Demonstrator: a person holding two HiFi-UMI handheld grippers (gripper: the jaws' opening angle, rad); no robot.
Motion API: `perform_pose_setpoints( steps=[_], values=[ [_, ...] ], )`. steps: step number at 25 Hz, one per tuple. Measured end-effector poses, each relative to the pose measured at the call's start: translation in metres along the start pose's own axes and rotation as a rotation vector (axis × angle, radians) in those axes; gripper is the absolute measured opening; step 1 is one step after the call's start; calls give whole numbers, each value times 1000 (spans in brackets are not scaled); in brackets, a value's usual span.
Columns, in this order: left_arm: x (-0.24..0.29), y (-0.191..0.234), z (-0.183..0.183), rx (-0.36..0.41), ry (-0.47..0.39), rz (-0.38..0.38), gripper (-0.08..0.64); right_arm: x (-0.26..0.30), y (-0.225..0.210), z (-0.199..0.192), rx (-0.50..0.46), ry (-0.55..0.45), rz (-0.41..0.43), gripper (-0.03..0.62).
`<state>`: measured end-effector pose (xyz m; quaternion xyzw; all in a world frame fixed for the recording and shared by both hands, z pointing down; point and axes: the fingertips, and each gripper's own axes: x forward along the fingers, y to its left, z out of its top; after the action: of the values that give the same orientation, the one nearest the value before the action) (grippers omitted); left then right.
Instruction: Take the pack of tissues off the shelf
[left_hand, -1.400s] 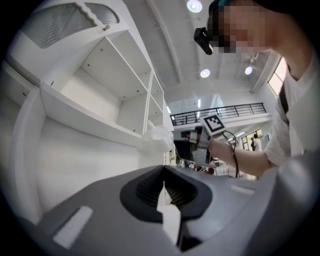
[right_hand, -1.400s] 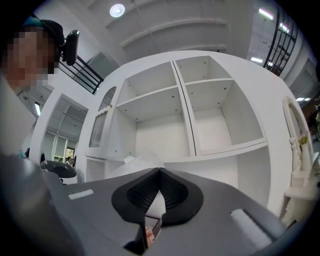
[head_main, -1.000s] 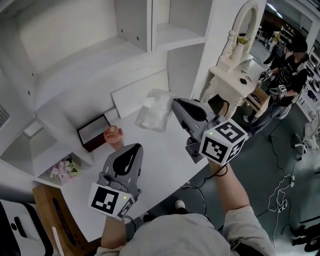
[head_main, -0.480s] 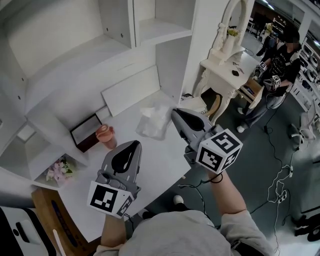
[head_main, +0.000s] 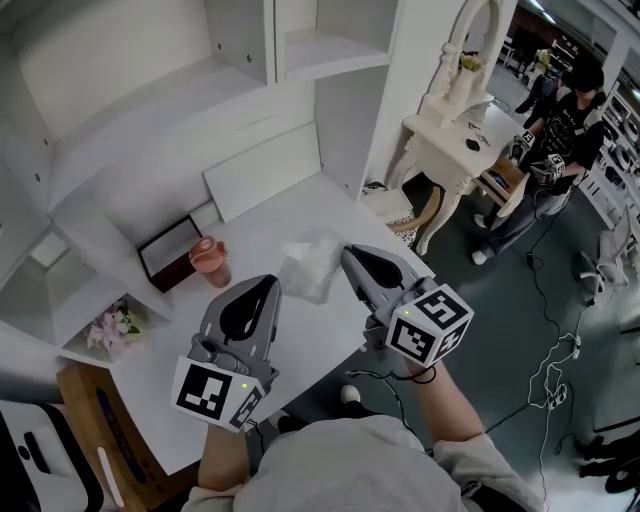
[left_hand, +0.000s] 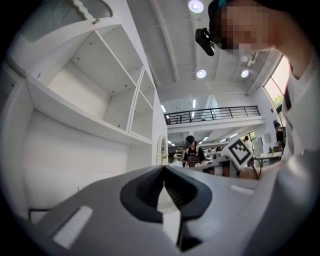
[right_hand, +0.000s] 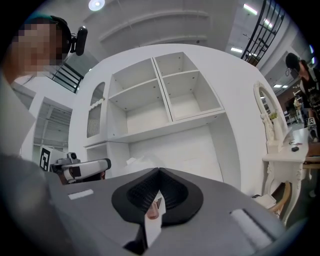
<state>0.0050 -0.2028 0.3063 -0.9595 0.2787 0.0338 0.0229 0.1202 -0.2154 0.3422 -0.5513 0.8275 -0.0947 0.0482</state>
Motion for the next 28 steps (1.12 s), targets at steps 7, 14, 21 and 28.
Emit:
perform_pose_setpoints(
  steps=[7,14,21,28],
  values=[
    [-2,2,1,-2,-4,21,2,1,8,9,-16,-19,26,0],
    [-3,9,0,-4,-3,43,1,5,10,7,1,-17,45,0],
    [-3,9,-1,-7,-7,45,1,2,9,11,21,-39,56,2],
    [-2,7,-1,-9,-3,41,0,0,7,9,20,-35,50,2]
  ],
)
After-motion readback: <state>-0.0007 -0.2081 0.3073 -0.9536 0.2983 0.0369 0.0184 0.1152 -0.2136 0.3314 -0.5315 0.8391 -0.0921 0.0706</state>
